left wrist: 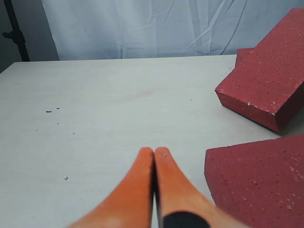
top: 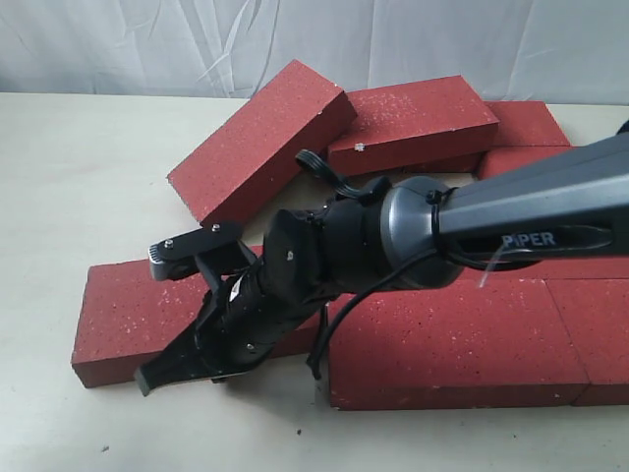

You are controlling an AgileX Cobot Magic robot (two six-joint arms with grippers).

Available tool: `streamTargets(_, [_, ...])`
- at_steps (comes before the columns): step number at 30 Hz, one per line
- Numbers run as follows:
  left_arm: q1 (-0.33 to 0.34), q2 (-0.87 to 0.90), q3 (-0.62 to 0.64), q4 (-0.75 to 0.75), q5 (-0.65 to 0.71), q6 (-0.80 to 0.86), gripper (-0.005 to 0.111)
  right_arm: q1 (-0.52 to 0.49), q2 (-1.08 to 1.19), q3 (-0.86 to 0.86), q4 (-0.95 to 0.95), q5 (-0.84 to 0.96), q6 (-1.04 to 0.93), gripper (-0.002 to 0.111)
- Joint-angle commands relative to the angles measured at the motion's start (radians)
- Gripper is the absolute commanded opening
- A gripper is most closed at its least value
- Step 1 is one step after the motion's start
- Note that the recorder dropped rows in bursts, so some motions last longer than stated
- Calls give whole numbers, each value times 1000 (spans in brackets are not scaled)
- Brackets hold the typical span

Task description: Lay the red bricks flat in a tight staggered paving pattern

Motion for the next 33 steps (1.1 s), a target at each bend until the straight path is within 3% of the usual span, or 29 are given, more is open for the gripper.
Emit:
streamTargets(1, [-6,-6,4,3,-9,-6,0,-1,-2,-3,-15,-46,8,-1])
streamTargets(14, [-6,-6,4,3,-9,-6,0,-117,-2,-3,-15,-75,16,-1])
streamTargets(28, [-6,-6,4,3,-9,-6,0,-117,2,-12,26,-171,16,-1])
streamTargets(33, [-6,-6,4,3,-9,-6,0,-117,52,-107,29,-51,16,-1])
